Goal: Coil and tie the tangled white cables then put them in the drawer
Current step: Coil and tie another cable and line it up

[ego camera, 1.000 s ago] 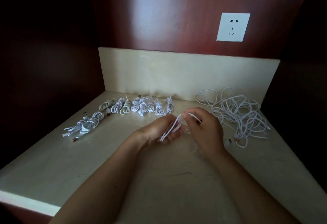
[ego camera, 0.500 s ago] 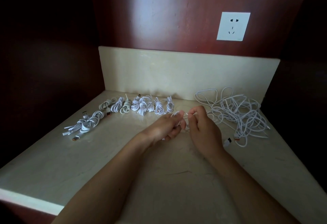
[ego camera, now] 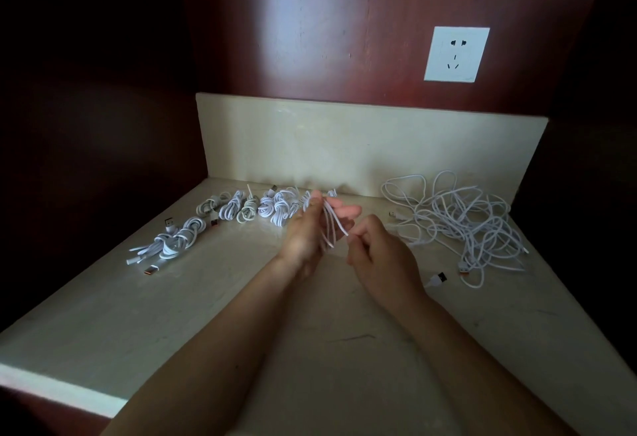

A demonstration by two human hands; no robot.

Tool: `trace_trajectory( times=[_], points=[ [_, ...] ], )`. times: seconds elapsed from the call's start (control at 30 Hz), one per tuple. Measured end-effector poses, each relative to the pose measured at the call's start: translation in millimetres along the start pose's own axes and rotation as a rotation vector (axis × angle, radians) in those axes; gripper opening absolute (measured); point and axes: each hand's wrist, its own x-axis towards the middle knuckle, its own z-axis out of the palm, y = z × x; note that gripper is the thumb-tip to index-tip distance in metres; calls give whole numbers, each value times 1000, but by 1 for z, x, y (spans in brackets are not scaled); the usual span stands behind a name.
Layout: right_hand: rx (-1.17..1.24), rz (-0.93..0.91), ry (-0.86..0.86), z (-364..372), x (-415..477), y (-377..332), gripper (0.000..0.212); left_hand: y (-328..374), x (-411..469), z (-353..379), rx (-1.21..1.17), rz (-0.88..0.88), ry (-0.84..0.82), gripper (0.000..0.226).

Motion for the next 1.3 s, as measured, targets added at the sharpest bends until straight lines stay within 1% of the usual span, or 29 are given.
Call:
trace_trajectory(
  times=[0.07,0.13,0.2,0.3,0.4,0.53,0.6,0.67,0.77,0.83,0.93,1.07,1.13,1.23,1.3],
  points=[
    [-38,-6,-41,1,0,0,9,4,1,0,-166,-7,53,44],
    [-103,-10,-106,1,-2,0,10,11,2,-5,-184,15,123,43],
    [-179,-16,-164,0,-4,0,13,19,5,-14,-104,80,203,42],
    [-150,-26,-171,-4,-5,1,14,26,9,-27,33,167,315,41],
    [-112,-39,-188,-7,-6,-2,11,24,9,-30,205,163,343,41],
    [71,-6,-188,-8,-5,-6,10,16,9,-31,500,142,244,47],
    [159,2,-146,-9,-2,-7,10,14,8,-29,605,102,170,51],
    [220,-14,-98,-10,-1,-9,15,12,4,-24,686,46,51,53],
    [257,-31,-17,-12,-1,-9,17,7,-3,-15,864,-13,-72,65],
    [241,-1,45,-13,0,-7,18,4,-7,-10,850,-117,-152,70],
    [201,65,129,-15,1,-1,15,1,-12,-5,785,-269,-276,69],
    [132,74,148,-15,2,7,10,3,-14,-4,647,-389,-478,72],
    [94,64,122,-14,3,8,7,5,-16,-3,668,-376,-492,65],
    [58,63,85,-12,3,9,7,7,-17,-3,745,-237,-464,51],
    [41,88,74,-12,3,9,5,8,-17,-3,742,-164,-419,50]
  ],
)
